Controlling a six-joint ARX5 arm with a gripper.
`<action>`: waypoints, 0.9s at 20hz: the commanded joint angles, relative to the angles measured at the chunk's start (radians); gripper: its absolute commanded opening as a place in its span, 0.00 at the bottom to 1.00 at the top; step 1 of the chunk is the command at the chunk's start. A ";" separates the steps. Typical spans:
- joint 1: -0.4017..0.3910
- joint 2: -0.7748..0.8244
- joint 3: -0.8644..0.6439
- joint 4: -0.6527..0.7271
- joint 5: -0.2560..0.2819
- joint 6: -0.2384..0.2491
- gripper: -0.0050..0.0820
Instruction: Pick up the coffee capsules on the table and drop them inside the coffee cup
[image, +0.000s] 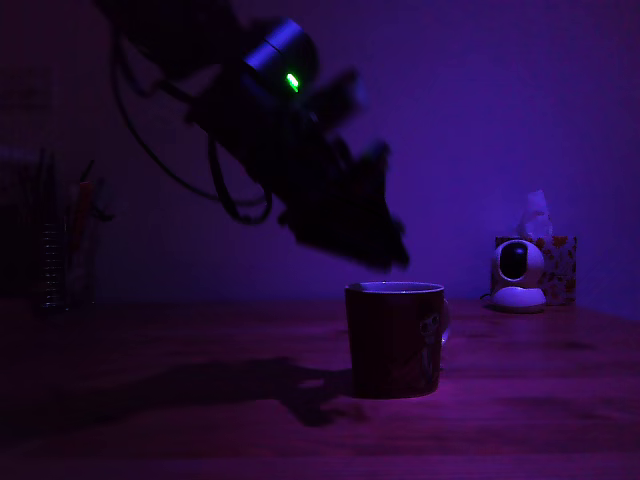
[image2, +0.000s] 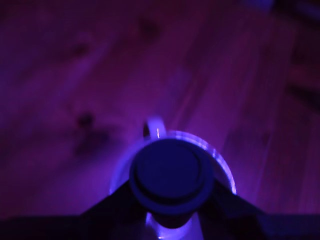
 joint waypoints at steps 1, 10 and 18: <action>-0.008 0.025 0.016 -0.012 -0.023 0.010 0.20; -0.022 0.025 0.020 -0.035 -0.051 0.018 0.24; -0.041 0.025 0.020 -0.047 -0.089 0.067 0.65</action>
